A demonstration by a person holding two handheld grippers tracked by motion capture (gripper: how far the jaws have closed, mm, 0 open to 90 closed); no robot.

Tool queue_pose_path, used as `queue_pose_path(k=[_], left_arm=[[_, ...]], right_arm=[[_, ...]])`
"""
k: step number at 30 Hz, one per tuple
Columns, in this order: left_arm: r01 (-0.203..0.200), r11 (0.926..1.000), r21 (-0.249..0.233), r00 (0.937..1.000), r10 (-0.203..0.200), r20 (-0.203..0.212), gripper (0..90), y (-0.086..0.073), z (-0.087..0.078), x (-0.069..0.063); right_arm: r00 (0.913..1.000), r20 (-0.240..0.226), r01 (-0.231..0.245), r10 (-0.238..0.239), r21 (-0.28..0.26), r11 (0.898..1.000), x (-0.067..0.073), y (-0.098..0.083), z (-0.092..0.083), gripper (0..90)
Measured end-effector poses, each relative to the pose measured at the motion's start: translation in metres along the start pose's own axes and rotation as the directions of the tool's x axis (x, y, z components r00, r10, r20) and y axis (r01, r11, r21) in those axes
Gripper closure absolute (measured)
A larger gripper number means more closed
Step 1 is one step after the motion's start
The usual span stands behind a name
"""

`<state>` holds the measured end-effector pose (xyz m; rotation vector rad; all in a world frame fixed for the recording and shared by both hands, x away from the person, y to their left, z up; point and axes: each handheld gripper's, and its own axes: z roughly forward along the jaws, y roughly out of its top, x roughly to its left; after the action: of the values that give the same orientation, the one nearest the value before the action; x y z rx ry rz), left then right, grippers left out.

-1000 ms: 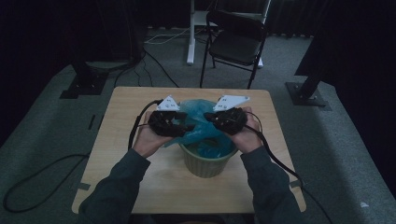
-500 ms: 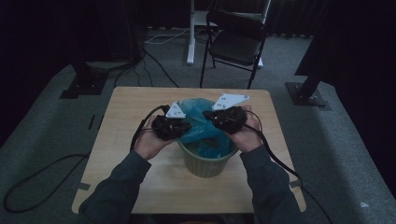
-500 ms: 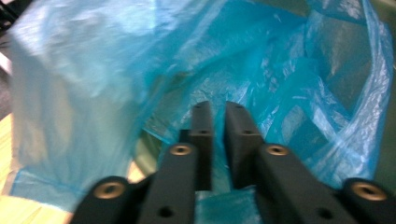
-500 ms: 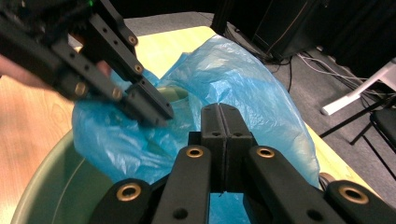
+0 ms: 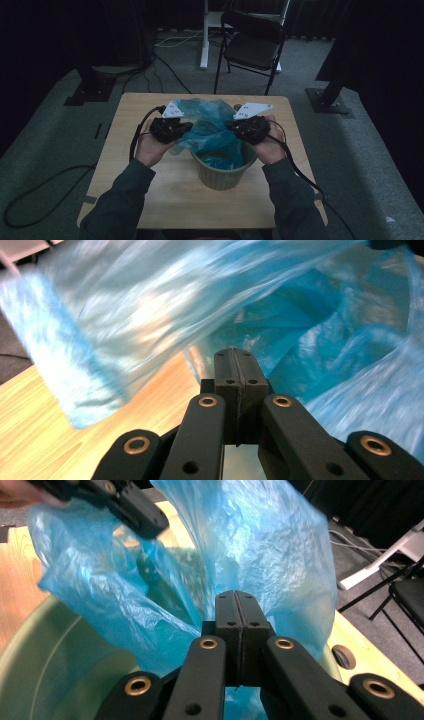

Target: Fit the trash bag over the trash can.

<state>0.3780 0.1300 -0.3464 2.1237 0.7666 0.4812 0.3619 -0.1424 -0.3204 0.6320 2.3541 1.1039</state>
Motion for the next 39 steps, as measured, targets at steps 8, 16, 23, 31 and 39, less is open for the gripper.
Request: queue_pose_path(k=[8, 16, 23, 31, 39], left_arm=[[0.04, 0.9991, 0.014, 0.9988, -0.039, -0.03, 89.9, -0.006, 0.0, 0.012], [0.082, 0.9963, 0.026, 0.9956, -0.081, -0.047, 90.0, -0.012, 0.002, 0.025], [0.138, 0.9896, 0.041, 0.9881, -0.134, -0.074, 89.9, -0.021, 0.002, 0.039], [0.102, 0.9944, -0.026, 0.9931, -0.104, -0.054, 82.5, -0.017, -0.006, 0.035], [0.053, 0.9942, -0.093, 0.9968, -0.058, -0.054, 66.4, -0.007, -0.014, 0.028]], right_arm=[[0.9975, 0.04, -0.06, 0.058, 0.035, 0.998, -0.015, -0.019, -0.002, 89.9], [0.988, 0.087, -0.133, 0.128, 0.053, 0.99, -0.035, -0.044, -0.012, 90.0], [0.9702, 0.145, -0.206, 0.194, 0.066, 0.976, -0.051, -0.067, -0.026, 90.0], [0.971, 0.119, -0.212, 0.207, 0.031, 0.977, -0.054, -0.076, -0.04, 81.1], [0.9794, 0.1, -0.17, 0.175, -0.061, 0.984, -0.048, -0.063, -0.049, 55.0]])
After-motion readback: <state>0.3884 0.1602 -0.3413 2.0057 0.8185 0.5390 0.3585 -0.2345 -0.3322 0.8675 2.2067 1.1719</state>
